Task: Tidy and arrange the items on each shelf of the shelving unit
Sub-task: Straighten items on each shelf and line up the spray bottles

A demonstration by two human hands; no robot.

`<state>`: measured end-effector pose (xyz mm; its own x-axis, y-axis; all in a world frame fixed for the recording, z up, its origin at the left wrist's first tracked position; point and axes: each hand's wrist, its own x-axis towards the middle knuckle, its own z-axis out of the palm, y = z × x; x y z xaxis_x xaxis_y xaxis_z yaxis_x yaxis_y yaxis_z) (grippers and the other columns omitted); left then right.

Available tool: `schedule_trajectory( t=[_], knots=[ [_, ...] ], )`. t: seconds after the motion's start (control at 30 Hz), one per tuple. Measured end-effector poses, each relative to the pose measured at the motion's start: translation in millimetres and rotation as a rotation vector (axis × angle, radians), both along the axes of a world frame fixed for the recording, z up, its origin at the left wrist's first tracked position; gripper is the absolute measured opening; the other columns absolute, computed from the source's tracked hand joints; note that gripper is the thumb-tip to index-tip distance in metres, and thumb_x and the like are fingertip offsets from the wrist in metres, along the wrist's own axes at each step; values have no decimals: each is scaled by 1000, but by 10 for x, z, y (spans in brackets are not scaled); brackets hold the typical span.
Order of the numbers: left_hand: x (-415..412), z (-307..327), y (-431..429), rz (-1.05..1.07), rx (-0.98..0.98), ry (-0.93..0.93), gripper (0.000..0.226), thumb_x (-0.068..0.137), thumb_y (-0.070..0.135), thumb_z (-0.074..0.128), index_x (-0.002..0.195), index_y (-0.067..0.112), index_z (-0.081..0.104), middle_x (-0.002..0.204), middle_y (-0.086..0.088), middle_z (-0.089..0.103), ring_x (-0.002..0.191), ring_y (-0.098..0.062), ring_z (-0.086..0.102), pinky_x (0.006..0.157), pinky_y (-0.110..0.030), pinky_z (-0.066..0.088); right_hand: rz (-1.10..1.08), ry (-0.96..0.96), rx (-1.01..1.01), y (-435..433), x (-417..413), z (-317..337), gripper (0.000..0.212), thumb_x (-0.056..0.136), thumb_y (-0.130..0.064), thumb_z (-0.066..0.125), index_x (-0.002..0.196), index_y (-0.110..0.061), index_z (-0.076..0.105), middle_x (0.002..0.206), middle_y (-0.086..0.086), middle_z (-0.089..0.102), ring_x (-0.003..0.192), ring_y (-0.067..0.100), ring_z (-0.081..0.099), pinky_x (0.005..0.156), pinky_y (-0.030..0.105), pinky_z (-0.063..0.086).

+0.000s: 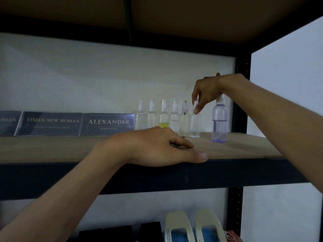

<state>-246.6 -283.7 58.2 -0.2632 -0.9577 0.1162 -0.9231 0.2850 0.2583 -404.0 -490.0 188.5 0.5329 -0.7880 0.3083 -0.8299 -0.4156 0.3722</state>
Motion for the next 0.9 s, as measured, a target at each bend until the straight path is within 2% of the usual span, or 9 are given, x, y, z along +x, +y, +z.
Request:
schedule_trajectory(
  t=[0.13,0.23,0.33,0.53,0.6,0.67,0.77,0.9],
  knots=[
    [-12,5,4,2,-3,-4,86,65,88,40,140,48,49,149,22,44,134,-5,41,109,-29,31,60,-26,55,57,-73,11,67,59,-77,72,114,-39,67,87,-30,55,115,13,54,111,51,33],
    [-20,6,20,9,-5,-10,87,64,88,39,141,48,47,149,21,42,133,-4,40,104,-27,30,156,-137,59,144,-227,12,66,66,-73,71,121,-39,64,104,-19,68,115,11,59,105,39,40],
    [-29,-4,28,16,-19,-28,86,66,89,38,142,48,46,150,21,42,133,-4,41,102,-27,32,273,-321,69,278,-405,-84,71,65,-73,67,126,-37,61,125,-10,63,115,10,57,98,32,42],
    [-74,-9,62,48,-50,-84,89,65,90,34,143,48,45,152,21,39,135,-6,39,107,-29,33,300,-660,73,350,-711,-396,82,66,-67,75,139,-39,49,134,-3,55,117,20,57,96,34,47],
    [-84,-11,77,59,-56,-101,90,64,90,32,143,48,44,153,20,38,136,-6,38,105,-28,32,259,-713,93,317,-757,-466,89,62,-70,77,140,-42,44,133,-3,54,112,19,57,92,32,46],
    [-91,-17,82,67,-67,-108,94,61,93,30,143,49,44,154,20,37,137,-7,37,111,-32,33,228,-741,137,310,-783,-529,90,62,-69,78,139,-40,43,124,-3,55,104,16,60,84,30,50],
    [-102,-42,99,88,-88,-132,95,60,93,27,144,50,41,156,20,34,140,-9,35,115,-37,32,215,-740,251,360,-801,-614,73,71,-53,81,131,-30,48,106,-2,62,91,16,65,72,34,59],
    [-108,-87,133,80,-132,-138,93,64,92,23,146,51,37,158,18,32,142,-9,34,116,-41,32,229,-742,371,343,-814,-699,62,68,-40,85,120,-19,58,102,7,70,86,25,73,65,37,62]
  ],
)
